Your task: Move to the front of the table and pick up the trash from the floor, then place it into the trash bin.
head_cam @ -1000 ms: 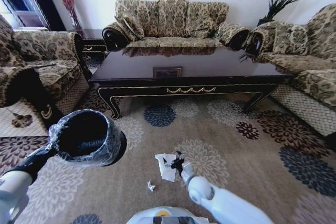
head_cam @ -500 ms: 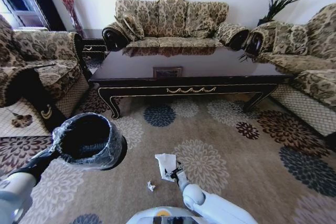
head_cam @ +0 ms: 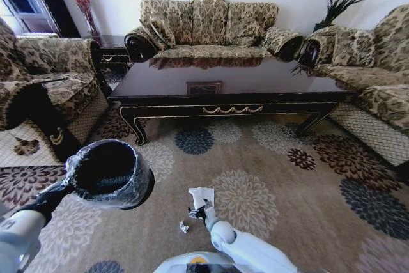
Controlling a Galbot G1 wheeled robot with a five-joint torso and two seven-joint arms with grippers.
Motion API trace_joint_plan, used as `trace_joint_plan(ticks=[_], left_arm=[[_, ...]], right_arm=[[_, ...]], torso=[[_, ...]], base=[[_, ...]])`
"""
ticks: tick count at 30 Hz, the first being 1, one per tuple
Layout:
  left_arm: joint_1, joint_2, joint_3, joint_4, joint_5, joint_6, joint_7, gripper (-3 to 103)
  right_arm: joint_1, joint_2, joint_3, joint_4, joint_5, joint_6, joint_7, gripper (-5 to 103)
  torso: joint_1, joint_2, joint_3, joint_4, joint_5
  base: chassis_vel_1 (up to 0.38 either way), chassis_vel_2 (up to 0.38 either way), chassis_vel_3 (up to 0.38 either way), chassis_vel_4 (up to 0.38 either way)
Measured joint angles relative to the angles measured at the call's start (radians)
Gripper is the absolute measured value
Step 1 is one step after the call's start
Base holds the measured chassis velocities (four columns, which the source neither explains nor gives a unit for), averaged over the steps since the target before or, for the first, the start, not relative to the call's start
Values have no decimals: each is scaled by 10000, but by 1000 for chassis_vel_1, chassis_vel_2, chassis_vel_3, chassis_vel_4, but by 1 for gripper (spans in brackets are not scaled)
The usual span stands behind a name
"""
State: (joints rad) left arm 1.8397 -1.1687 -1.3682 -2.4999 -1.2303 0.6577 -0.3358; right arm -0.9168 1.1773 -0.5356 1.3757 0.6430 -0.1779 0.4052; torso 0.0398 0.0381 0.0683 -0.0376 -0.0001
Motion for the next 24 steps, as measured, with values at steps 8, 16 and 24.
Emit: trace_joint_plan(ticks=[8, 16, 24], left_arm=[[-9, 20, 20, 0, -8, 0, 5, 5], [1, 13, 74, 0, 14, 1, 10, 5], [77, 3, 86, 0, 25, 4, 11, 5]], right_arm=[[85, 78, 61, -334, 87, -6, 68, 90], [69, -115, 189, -411, -32, 4, 85, 63], [-35, -111, 301, -623, -282, 76, 79, 36]], torso=[[0, 0, 0, -1, 0], [0, 0, 0, -1, 0], [0, 0, 0, -1, 1]], base=[[0, 0, 0, 0], [0, 0, 0, 0], [0, 0, 0, 0]])
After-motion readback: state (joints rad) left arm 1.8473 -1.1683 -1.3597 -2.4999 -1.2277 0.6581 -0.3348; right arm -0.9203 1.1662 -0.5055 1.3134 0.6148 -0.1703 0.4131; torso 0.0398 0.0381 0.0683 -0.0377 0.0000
